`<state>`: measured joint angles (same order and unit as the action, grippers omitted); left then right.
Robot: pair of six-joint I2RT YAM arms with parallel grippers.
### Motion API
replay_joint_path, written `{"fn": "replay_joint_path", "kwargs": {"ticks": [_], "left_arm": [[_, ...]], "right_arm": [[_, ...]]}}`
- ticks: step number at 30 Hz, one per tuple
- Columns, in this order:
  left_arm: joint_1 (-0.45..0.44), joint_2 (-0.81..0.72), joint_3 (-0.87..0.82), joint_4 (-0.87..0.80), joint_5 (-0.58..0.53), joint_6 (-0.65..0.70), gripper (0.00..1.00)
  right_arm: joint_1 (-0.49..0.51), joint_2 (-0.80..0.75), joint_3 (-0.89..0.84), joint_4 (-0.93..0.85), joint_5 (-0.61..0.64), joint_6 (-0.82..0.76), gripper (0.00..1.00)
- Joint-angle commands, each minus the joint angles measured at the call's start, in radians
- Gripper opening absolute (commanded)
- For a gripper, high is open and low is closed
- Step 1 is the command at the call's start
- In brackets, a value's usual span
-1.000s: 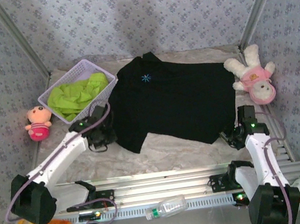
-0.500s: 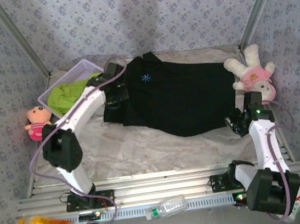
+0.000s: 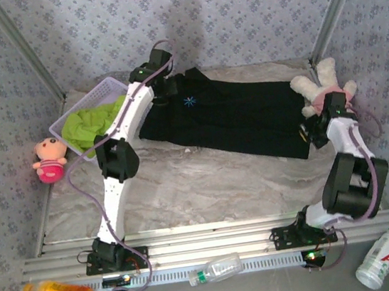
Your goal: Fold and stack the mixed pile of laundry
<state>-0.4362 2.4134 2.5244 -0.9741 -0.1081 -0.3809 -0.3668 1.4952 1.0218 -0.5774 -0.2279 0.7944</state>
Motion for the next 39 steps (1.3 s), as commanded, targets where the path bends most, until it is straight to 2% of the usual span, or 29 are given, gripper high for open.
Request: {"fn": "replay_joint_path", "kwargs": {"ticks": [1, 2, 3, 4, 11, 14, 18, 19, 20, 23, 29, 35, 39], "left_arm": [[0.034, 0.043, 0.092, -0.045, 0.150, -0.030, 0.93], [0.034, 0.058, 0.134, -0.073, 0.169, -0.024, 1.00], [0.032, 0.058, 0.147, -0.092, 0.181, -0.015, 1.00], [0.030, 0.048, 0.139, -0.096, 0.191, -0.008, 1.00], [0.008, -0.034, 0.048, -0.143, 0.251, 0.000, 0.96], [-0.015, -0.087, -0.090, -0.081, 0.272, -0.002, 0.84], [-0.028, -0.128, -0.269, 0.027, 0.307, -0.047, 0.52], [-0.030, -0.133, -0.303, 0.044, 0.314, -0.061, 0.45], [-0.031, -0.135, -0.334, 0.060, 0.316, -0.068, 0.43], [-0.033, -0.143, -0.429, 0.112, 0.298, -0.082, 0.42], [-0.026, -0.137, -0.550, 0.174, 0.226, -0.073, 0.42], [-0.014, -0.152, -0.683, 0.188, 0.195, -0.060, 0.40], [-0.032, -0.242, -0.856, 0.248, 0.210, -0.091, 0.39]], "right_arm": [[-0.022, 0.109, 0.138, 0.006, 0.004, -0.046, 0.38], [-0.018, 0.126, 0.162, -0.009, 0.028, -0.063, 0.46], [-0.011, 0.124, 0.197, -0.015, 0.044, -0.073, 0.53], [-0.004, 0.115, 0.194, -0.008, 0.053, -0.079, 0.56], [0.054, 0.023, 0.079, 0.012, 0.041, -0.109, 0.57], [0.121, 0.014, 0.047, 0.020, 0.029, -0.112, 0.54], [0.224, 0.061, 0.039, 0.051, 0.032, -0.107, 0.50], [0.251, 0.084, 0.043, 0.060, 0.035, -0.115, 0.50], [0.269, 0.102, 0.046, 0.068, 0.043, -0.114, 0.49], [0.317, 0.167, 0.054, 0.096, 0.071, -0.102, 0.48], [0.323, 0.310, 0.071, 0.082, 0.072, -0.095, 0.45], [0.320, 0.323, 0.060, -0.003, 0.089, -0.154, 0.46], [0.316, 0.305, 0.036, -0.063, 0.109, -0.229, 0.47]]}}
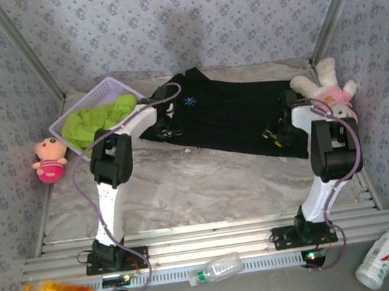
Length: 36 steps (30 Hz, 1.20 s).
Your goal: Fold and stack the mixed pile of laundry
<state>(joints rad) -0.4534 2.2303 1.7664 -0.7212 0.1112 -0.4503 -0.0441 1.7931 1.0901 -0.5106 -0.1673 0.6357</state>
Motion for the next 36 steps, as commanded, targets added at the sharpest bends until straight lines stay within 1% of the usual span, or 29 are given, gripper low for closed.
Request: {"fn": "replay_joint_path", "kwargs": {"ticks": [1, 4, 7, 10, 13, 14, 17, 18, 19, 21, 23, 27, 32, 35, 36], "left_arm": [[-0.024, -0.089, -0.153, 0.009, -0.008, -0.035, 0.39], [-0.055, -0.191, -0.306, 0.037, -0.016, -0.082, 0.39], [-0.086, -0.297, -0.467, 0.092, -0.027, -0.143, 0.39], [-0.120, -0.397, -0.602, 0.102, -0.042, -0.202, 0.39], [-0.162, -0.491, -0.702, 0.092, -0.067, -0.254, 0.39], [-0.171, -0.517, -0.717, 0.082, -0.080, -0.264, 0.41], [-0.173, -0.594, -0.725, 0.004, -0.139, -0.291, 0.58], [-0.168, -0.624, -0.714, -0.023, -0.162, -0.288, 0.65], [-0.161, -0.655, -0.701, -0.047, -0.183, -0.281, 0.72], [-0.136, -0.706, -0.682, -0.078, -0.200, -0.252, 0.81], [-0.094, -0.751, -0.676, -0.094, -0.192, -0.214, 0.85], [0.007, -0.816, -0.716, -0.074, -0.136, -0.113, 0.85], [0.101, -0.833, -0.790, 0.027, -0.018, -0.026, 0.81], [0.137, -0.822, -0.835, 0.114, 0.062, -0.005, 0.77], [0.145, -0.814, -0.846, 0.134, 0.089, 0.000, 0.73]], "right_arm": [[-0.007, 0.001, -0.038, -0.146, 0.057, -0.090, 0.48], [-0.004, -0.033, -0.067, -0.172, 0.095, -0.144, 0.48], [0.003, -0.083, -0.109, -0.201, 0.100, -0.181, 0.48], [0.008, -0.129, -0.148, -0.225, 0.094, -0.211, 0.48], [0.025, -0.181, -0.183, -0.252, 0.090, -0.223, 0.48], [0.030, -0.199, -0.194, -0.253, 0.082, -0.224, 0.49], [0.044, -0.251, -0.204, -0.267, 0.058, -0.223, 0.51], [0.047, -0.267, -0.198, -0.271, 0.049, -0.220, 0.52], [0.051, -0.280, -0.190, -0.277, 0.042, -0.221, 0.52], [0.056, -0.298, -0.169, -0.291, 0.028, -0.219, 0.53], [0.062, -0.306, -0.153, -0.294, 0.006, -0.212, 0.53], [0.088, -0.316, -0.161, -0.267, -0.013, -0.180, 0.53], [0.105, -0.311, -0.183, -0.231, -0.013, -0.144, 0.53], [0.108, -0.307, -0.192, -0.220, -0.003, -0.132, 0.53], [0.107, -0.307, -0.196, -0.221, -0.001, -0.129, 0.53]]}}
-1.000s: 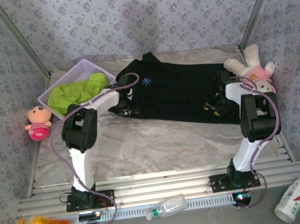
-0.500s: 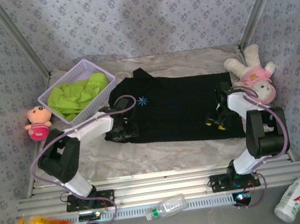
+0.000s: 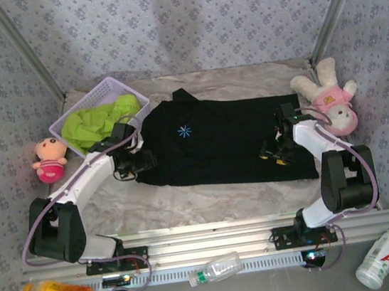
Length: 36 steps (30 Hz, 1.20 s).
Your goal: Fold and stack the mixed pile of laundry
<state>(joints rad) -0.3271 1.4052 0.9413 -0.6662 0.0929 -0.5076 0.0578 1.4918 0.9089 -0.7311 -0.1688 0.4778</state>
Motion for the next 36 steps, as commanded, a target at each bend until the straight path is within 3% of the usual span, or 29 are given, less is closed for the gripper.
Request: {"fn": "replay_joint_path", "kwargs": {"ticks": [1, 6, 13, 14, 16, 17, 23, 29, 34, 36], "left_arm": [[0.024, 0.021, -0.027, 0.092, 0.126, 0.062, 0.68], [0.025, 0.043, -0.056, 0.122, 0.164, 0.077, 0.48], [0.026, 0.071, -0.108, 0.147, 0.131, 0.089, 0.36], [0.026, 0.072, -0.109, 0.145, 0.122, 0.094, 0.30], [0.027, 0.072, -0.103, 0.132, 0.086, 0.102, 0.06], [0.029, 0.068, -0.096, 0.120, 0.067, 0.107, 0.00], [0.039, 0.026, 0.002, -0.072, -0.094, 0.147, 0.00], [0.045, 0.034, 0.040, -0.177, -0.113, 0.179, 0.00], [0.045, 0.069, 0.021, -0.165, -0.093, 0.132, 0.26], [0.045, 0.062, 0.030, -0.176, -0.123, 0.118, 0.46]], "right_arm": [[0.005, -0.005, -0.020, -0.002, 0.001, 0.032, 0.53], [0.006, -0.004, -0.057, 0.006, 0.017, 0.055, 0.52], [0.001, -0.001, -0.107, 0.029, 0.033, 0.087, 0.52], [0.001, -0.001, -0.108, 0.031, 0.037, 0.088, 0.52], [0.001, -0.002, -0.110, 0.033, 0.054, 0.093, 0.51], [0.001, -0.002, -0.110, 0.029, 0.064, 0.097, 0.51], [-0.010, 0.006, -0.112, -0.019, 0.193, 0.110, 0.46], [-0.023, 0.008, -0.131, -0.003, 0.196, 0.115, 0.46], [-0.015, -0.023, -0.131, 0.032, 0.164, 0.101, 0.46], [-0.012, -0.041, -0.123, 0.017, 0.169, 0.100, 0.46]]}}
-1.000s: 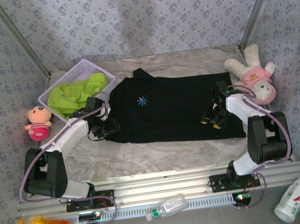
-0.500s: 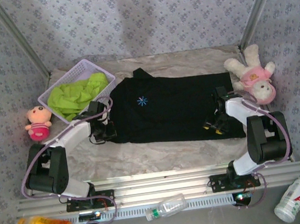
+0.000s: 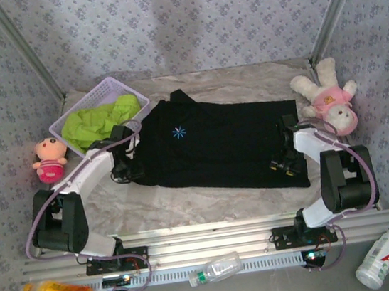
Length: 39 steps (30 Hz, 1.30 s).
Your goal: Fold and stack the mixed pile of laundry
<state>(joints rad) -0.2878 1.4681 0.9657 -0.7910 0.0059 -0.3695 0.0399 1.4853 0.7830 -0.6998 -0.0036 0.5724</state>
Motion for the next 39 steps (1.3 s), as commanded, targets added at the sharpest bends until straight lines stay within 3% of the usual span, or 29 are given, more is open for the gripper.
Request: {"fn": "replay_joint_path", "kwargs": {"ticks": [1, 3, 6, 10, 13, 19, 22, 31, 39], "left_arm": [[0.006, -0.006, 0.016, -0.063, -0.057, -0.023, 0.54], [0.006, -0.020, 0.044, -0.094, -0.087, -0.023, 0.61], [0.003, -0.059, 0.086, -0.123, -0.054, -0.029, 0.62], [-0.025, -0.117, 0.077, -0.035, 0.117, -0.154, 0.48], [-0.085, -0.125, 0.029, 0.104, 0.177, -0.299, 0.44], [-0.203, 0.008, 0.036, 0.239, 0.043, -0.458, 0.39], [-0.239, 0.100, 0.076, 0.225, -0.020, -0.473, 0.38], [-0.283, 0.298, 0.168, 0.179, -0.057, -0.482, 0.38], [-0.312, 0.310, 0.184, 0.157, -0.075, -0.499, 0.13]], "right_arm": [[0.006, -0.046, 0.008, -0.026, 0.002, 0.006, 0.46], [0.005, -0.068, 0.019, -0.048, -0.007, 0.000, 0.47], [0.007, -0.116, 0.039, -0.072, -0.004, -0.018, 0.48], [0.007, -0.178, 0.047, -0.100, -0.025, -0.021, 0.49], [0.005, -0.209, 0.046, -0.106, -0.055, -0.019, 0.49], [0.003, -0.217, 0.051, -0.100, -0.091, -0.019, 0.49], [0.003, -0.219, 0.047, -0.098, -0.103, -0.022, 0.49], [-0.015, -0.246, 0.026, -0.110, -0.107, -0.048, 0.49], [-0.065, -0.268, 0.004, -0.111, -0.139, -0.067, 0.49]]}}
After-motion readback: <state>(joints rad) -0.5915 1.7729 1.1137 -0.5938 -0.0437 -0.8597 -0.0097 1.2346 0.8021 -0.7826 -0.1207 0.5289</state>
